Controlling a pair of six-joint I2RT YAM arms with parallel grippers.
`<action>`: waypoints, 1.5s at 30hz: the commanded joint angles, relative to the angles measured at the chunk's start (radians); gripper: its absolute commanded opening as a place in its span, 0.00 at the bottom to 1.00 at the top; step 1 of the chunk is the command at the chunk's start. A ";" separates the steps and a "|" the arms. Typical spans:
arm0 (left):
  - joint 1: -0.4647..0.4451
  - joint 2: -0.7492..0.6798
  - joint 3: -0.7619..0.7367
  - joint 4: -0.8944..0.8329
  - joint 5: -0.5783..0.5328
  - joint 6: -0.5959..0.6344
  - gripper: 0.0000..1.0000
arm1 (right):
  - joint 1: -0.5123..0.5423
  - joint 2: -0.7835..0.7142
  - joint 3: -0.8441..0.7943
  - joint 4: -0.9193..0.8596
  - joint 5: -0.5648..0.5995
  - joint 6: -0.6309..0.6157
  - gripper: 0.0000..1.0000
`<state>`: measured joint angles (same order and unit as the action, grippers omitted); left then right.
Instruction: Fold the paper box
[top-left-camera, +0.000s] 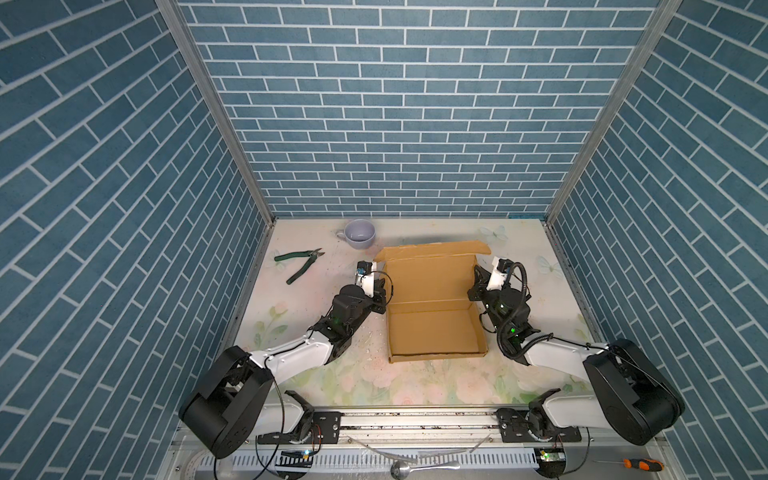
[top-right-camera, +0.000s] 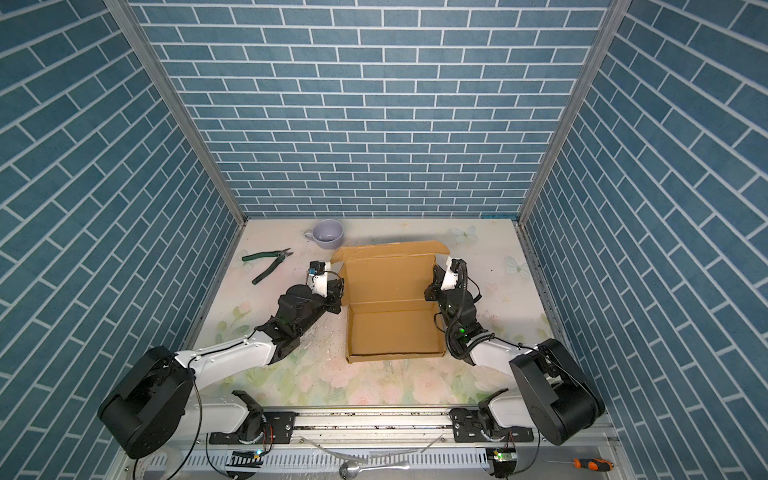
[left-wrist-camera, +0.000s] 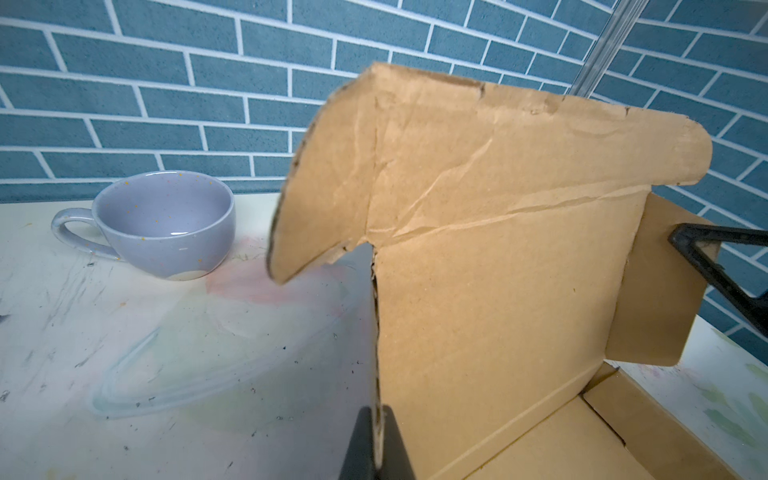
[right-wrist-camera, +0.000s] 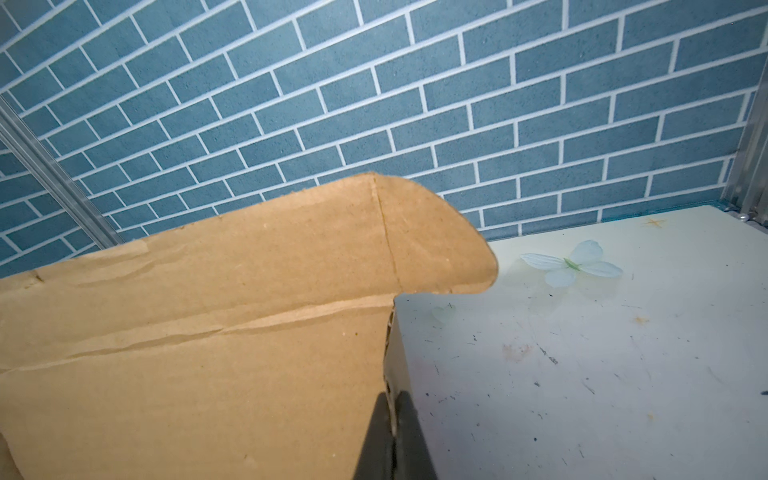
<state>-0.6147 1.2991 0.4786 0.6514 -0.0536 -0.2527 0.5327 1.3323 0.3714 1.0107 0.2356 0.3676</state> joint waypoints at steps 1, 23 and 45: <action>-0.034 -0.024 -0.023 0.078 0.053 0.053 0.00 | 0.032 -0.055 -0.031 -0.027 -0.076 0.051 0.00; 0.015 0.019 -0.069 0.340 0.118 0.387 0.00 | -0.232 -0.297 0.254 -1.022 -0.611 -0.049 0.54; 0.013 0.032 -0.063 0.345 0.099 0.339 0.00 | -0.261 -0.194 0.447 -1.311 -0.571 -0.054 0.10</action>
<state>-0.6010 1.3327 0.4145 0.9718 0.0460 0.1120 0.2455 1.1652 0.7902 -0.2569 -0.3565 0.2569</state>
